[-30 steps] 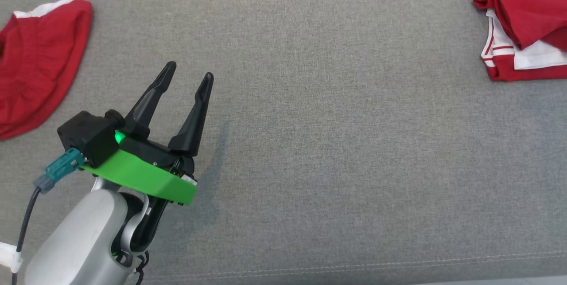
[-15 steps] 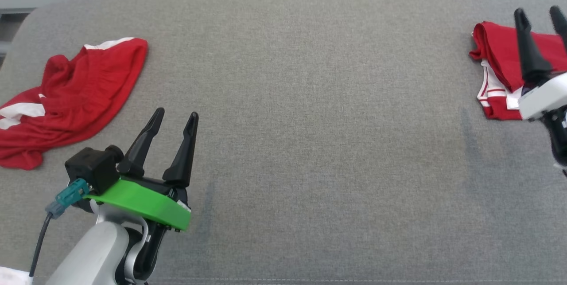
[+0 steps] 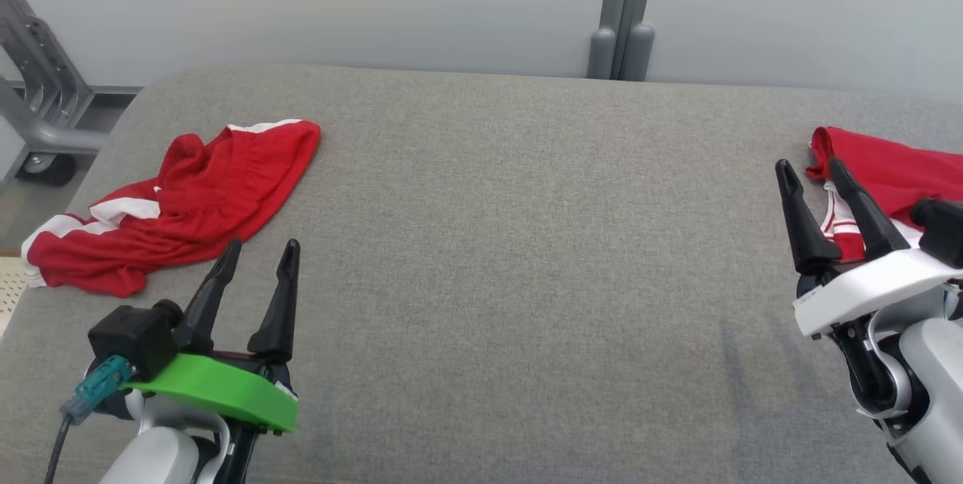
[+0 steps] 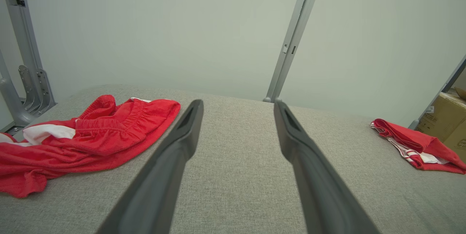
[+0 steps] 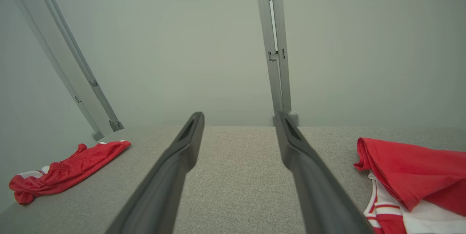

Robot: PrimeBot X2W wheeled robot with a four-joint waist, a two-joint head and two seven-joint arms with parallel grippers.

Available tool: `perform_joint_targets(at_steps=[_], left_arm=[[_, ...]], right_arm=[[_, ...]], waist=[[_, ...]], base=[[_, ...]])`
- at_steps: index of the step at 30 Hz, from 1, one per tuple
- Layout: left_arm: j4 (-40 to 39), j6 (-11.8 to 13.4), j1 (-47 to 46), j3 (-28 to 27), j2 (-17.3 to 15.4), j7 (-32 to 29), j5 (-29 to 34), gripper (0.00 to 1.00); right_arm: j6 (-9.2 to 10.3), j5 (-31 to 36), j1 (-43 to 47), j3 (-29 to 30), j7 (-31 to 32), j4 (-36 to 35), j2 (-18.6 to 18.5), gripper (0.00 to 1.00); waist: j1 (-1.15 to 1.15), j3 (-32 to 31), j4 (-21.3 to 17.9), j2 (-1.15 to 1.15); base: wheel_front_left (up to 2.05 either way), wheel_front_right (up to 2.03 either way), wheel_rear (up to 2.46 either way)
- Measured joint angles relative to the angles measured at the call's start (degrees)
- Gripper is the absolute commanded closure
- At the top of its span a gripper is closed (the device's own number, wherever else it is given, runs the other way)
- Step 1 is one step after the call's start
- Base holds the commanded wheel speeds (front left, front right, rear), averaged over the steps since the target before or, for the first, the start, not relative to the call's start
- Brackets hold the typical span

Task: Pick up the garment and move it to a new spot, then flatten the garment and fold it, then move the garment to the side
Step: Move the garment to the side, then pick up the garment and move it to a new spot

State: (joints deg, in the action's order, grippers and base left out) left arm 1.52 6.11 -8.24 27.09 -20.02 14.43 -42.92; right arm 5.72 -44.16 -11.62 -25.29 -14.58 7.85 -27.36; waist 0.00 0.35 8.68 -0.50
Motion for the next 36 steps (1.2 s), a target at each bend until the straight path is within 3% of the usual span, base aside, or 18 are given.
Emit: perform_joint_targets(at_steps=[11, 36], left_arm=[[-2.0, 0.5, 3.8, -4.4, 1.1, 0.0, 2.9, 0.0], [-4.9, 0.5, 7.5, -6.7, 3.3, 0.0, 6.3, 0.0]], right_arm=[[0.99, 9.4, 7.9, 1.2, 0.0, -5.4, 0.8, 0.0], [1.45, 16.1, 16.3, 6.3, 0.0, -11.2, 4.2, 0.0]], waist=[[0.0, -2.1, 0.4, 0.0], [0.0, -1.1, -2.1, 0.0]], base=[[0.0, 0.0, 0.0], [0.0, 0.0, 0.0]])
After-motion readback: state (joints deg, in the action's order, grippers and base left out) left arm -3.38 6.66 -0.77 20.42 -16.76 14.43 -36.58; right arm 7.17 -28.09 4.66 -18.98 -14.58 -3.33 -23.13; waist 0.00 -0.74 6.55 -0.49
